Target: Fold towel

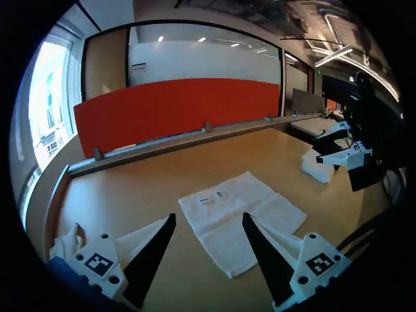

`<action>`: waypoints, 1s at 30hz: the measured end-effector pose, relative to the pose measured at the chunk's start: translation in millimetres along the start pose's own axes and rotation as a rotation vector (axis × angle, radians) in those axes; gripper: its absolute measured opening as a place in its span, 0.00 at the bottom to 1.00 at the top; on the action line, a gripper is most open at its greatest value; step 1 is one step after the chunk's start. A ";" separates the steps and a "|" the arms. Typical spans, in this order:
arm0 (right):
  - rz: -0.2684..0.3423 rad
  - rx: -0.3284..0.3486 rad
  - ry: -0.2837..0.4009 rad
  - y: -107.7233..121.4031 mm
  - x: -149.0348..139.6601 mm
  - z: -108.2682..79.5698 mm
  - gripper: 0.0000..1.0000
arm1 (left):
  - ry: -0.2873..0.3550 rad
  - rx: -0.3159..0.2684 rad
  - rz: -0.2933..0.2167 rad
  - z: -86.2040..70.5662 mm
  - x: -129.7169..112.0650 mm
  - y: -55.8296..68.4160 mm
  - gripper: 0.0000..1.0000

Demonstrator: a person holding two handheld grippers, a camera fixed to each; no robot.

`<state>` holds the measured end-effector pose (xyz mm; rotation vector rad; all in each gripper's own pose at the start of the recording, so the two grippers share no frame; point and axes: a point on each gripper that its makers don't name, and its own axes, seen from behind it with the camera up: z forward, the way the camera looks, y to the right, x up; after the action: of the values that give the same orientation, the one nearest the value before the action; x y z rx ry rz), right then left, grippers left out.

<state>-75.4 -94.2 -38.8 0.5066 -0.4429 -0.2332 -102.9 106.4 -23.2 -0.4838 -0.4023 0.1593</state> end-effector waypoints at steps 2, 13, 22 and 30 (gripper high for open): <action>-0.004 0.007 -0.013 -3.1 -9.8 3.3 1.00 | -0.018 -0.004 0.002 3.4 -10.1 2.9 0.95; -0.017 0.031 -0.087 -14.4 -62.2 20.4 1.00 | -0.121 -0.032 0.017 23.4 -62.2 16.4 0.95; -0.016 0.054 -0.145 -26.2 -97.7 30.9 1.00 | -0.190 -0.057 0.018 36.2 -97.7 26.3 0.95; -0.019 0.070 -0.198 -34.0 -127.7 35.6 1.00 | -0.256 -0.082 0.011 44.1 -126.6 33.5 0.95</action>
<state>-207.9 -96.9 -73.1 0.5589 -0.6408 -0.2879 -238.0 123.5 -46.4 -0.5486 -0.6583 0.2168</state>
